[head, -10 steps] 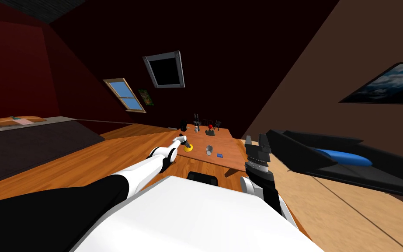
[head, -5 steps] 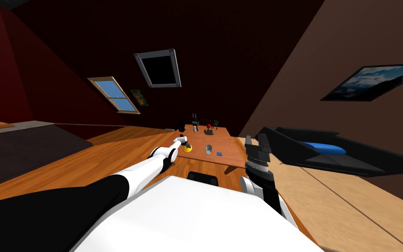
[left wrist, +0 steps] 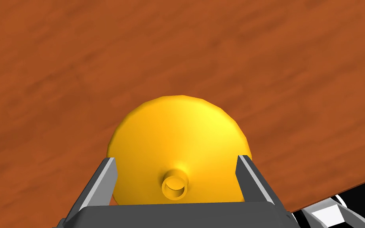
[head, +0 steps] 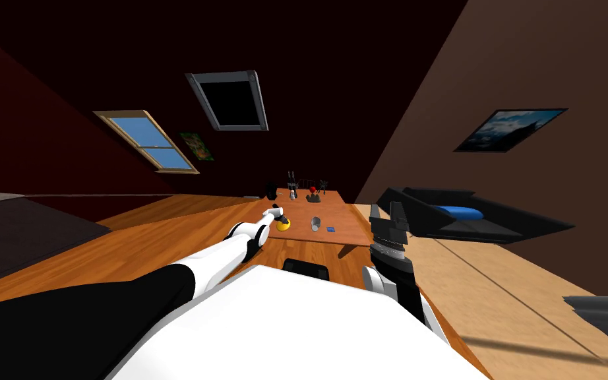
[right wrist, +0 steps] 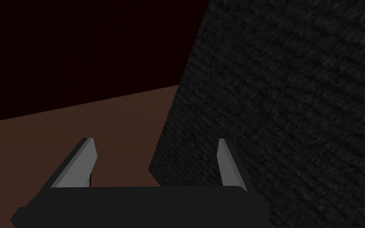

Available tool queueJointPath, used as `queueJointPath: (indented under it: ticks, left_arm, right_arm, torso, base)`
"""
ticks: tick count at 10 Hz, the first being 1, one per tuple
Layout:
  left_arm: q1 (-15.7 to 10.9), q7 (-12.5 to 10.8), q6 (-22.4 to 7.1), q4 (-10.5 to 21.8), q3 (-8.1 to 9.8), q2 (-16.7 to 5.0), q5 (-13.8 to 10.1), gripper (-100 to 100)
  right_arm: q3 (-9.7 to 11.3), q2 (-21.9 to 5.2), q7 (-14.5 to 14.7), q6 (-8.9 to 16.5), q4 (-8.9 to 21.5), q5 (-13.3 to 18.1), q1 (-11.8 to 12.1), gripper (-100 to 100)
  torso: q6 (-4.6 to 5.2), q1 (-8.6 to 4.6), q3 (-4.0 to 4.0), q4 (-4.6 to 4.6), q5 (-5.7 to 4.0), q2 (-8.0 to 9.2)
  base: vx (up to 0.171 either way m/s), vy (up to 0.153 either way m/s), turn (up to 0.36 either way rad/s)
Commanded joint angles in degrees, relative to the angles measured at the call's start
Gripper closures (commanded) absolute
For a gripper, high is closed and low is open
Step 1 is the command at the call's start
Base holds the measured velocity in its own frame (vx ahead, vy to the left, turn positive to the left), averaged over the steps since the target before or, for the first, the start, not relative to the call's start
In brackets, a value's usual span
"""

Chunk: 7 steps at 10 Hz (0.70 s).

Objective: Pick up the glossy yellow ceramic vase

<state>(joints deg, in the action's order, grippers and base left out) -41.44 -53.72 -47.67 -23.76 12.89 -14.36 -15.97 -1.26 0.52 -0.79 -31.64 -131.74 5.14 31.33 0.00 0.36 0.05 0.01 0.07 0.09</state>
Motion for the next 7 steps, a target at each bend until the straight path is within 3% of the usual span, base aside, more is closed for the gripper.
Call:
queueJointPath:
  ticks: [1,2,3,7]
  left_arm:
    - [-0.01,-1.96,1.1,0.67,-0.04,0.4,0.81,-100]
    - [-0.04,-1.09,0.61,0.45,-0.01,0.21,0.47,-100]
    - [-0.05,-1.34,0.76,0.51,-0.01,0.23,0.52,100]
    - [-0.07,-1.31,0.74,0.49,-0.01,0.24,0.51,100]
  right_arm:
    - [0.0,0.0,0.0,0.0,0.0,0.0,0.0,0]
    - [0.0,0.0,0.0,0.0,0.0,0.0,0.0,0]
    - [0.0,0.0,0.0,0.0,0.0,0.0,0.01,0]
    - [0.0,0.01,0.0,0.0,0.0,0.0,0.01,0]
  torso:
    - [0.0,0.0,0.0,0.0,0.0,0.0]
    - [0.0,0.03,-0.01,0.0,0.01,-0.01]
    - [-0.02,-0.1,-0.04,-0.01,-0.02,-0.07]
    - [-0.03,-0.24,-0.11,-0.05,-0.05,-0.18]
  base:
    - [-0.03,0.086,-0.127]
    - [-0.014,0.041,-0.029]
    - [-0.003,0.007,0.005]
    - [0.0,0.0,0.0]
